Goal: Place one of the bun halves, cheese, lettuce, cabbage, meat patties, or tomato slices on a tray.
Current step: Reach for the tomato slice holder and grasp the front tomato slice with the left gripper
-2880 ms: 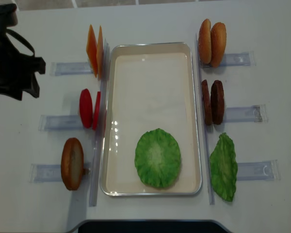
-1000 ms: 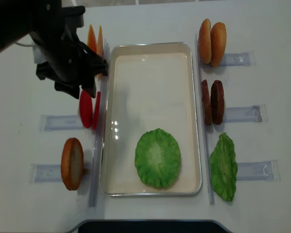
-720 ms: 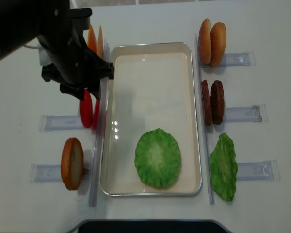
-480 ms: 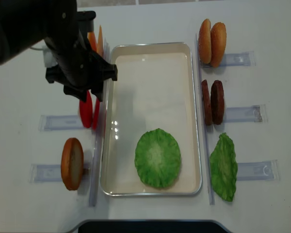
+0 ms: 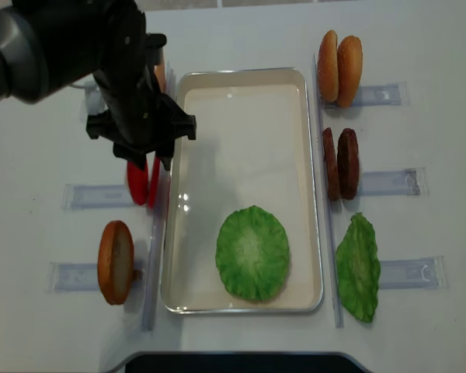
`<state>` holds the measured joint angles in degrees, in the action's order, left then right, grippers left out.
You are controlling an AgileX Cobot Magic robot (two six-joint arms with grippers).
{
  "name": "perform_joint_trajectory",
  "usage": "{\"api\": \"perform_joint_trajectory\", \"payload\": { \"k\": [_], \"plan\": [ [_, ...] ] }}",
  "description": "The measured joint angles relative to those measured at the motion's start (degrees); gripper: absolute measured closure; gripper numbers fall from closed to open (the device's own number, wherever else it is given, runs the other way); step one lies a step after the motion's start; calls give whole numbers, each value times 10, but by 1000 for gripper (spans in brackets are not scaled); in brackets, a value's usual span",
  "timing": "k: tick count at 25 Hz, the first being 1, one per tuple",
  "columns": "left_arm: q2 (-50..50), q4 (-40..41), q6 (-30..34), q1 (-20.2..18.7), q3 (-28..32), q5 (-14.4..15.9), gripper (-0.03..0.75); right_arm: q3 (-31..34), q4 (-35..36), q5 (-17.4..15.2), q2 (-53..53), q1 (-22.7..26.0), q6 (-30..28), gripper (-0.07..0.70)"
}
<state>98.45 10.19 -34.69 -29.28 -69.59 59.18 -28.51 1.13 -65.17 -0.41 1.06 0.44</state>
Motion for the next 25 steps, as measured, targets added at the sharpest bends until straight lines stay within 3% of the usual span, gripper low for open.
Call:
{"api": "perform_joint_trajectory", "payload": {
  "k": [25],
  "plan": [
    [57, 52, -4, -6, -2, -3, 368, 0, 0, 0, 0, 0, 0, 150]
  ]
}}
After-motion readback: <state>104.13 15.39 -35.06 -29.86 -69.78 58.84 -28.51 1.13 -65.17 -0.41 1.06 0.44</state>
